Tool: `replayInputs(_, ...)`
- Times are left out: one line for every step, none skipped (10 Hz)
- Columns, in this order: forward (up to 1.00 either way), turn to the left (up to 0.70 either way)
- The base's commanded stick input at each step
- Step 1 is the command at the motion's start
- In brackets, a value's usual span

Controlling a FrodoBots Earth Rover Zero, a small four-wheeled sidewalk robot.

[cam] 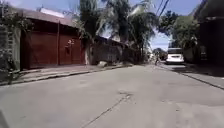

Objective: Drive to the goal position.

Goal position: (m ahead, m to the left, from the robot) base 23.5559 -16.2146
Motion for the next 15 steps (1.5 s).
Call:
replayInputs(1.00,-0.04)
replayInputs(1.00,-0.03)
replayInputs(1.00,0.00)
replayInputs(1.00,0.00)
replayInputs(1.00,-0.01)
replayInputs(1.00,-0.03)
replayInputs(1.00,-0.10)
replayInputs(1.00,-0.25)
replayInputs(1.00,-0.16)
replayInputs(1.00,-0.08)
replayInputs(1.00,-0.03)
replayInputs(1.00,-0.01)
replayInputs(1.00,0.00)
replayInputs(1.00,-0.01)
replayInputs(1.00,-0.02)
